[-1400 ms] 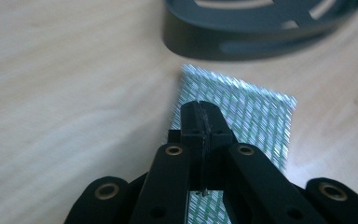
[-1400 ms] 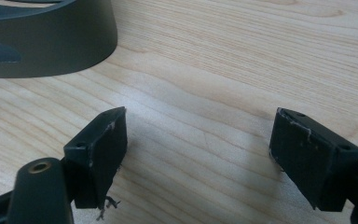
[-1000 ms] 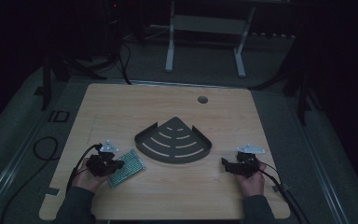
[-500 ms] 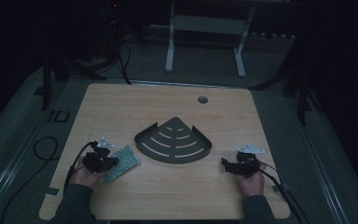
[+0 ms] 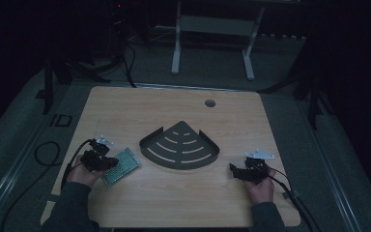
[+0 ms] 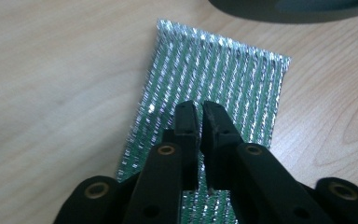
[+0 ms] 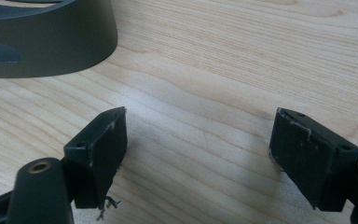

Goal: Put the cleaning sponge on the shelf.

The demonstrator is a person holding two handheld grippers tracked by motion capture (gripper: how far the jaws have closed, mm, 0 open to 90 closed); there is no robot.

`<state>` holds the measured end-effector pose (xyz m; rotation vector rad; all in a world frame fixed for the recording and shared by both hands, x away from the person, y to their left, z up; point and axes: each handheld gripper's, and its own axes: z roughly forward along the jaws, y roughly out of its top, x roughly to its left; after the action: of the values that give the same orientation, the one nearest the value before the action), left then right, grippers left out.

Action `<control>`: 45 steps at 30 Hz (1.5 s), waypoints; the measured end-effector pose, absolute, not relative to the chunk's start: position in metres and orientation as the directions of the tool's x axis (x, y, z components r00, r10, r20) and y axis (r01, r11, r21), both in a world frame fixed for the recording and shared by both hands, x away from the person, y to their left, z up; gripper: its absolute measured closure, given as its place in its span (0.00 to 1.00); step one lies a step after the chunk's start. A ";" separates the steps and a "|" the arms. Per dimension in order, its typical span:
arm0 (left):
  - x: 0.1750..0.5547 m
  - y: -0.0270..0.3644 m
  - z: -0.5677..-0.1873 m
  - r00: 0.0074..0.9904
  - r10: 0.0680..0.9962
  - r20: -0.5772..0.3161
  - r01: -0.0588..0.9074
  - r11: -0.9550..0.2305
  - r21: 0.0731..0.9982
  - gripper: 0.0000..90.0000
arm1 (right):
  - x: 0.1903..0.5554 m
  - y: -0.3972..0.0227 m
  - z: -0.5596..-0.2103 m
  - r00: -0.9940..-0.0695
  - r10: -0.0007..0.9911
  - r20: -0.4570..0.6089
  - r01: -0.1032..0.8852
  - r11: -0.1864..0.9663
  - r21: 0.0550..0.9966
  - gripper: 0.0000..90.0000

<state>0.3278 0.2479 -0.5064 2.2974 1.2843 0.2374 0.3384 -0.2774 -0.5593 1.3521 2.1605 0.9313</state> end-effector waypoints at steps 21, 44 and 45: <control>0.368 0.262 -0.492 0.653 0.753 -0.077 0.715 -0.580 0.391 0.92 | 0.338 -0.277 -0.559 -0.435 0.900 -0.004 0.615 0.301 0.729 0.21; 0.398 0.246 -0.501 0.721 0.685 -0.105 0.688 -0.689 0.229 0.87 | 0.338 -0.277 -0.559 -0.435 0.900 -0.004 0.615 0.301 0.729 0.21; 0.398 0.246 -0.501 0.720 0.686 -0.106 0.689 -0.689 0.226 0.87 | 0.338 -0.277 -0.559 -0.435 0.900 -0.004 0.615 0.301 0.729 0.21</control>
<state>0.3980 0.2461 -0.5015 2.6764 1.0895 -0.0192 0.3384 -0.2774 -0.5593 1.3525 2.1604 0.9311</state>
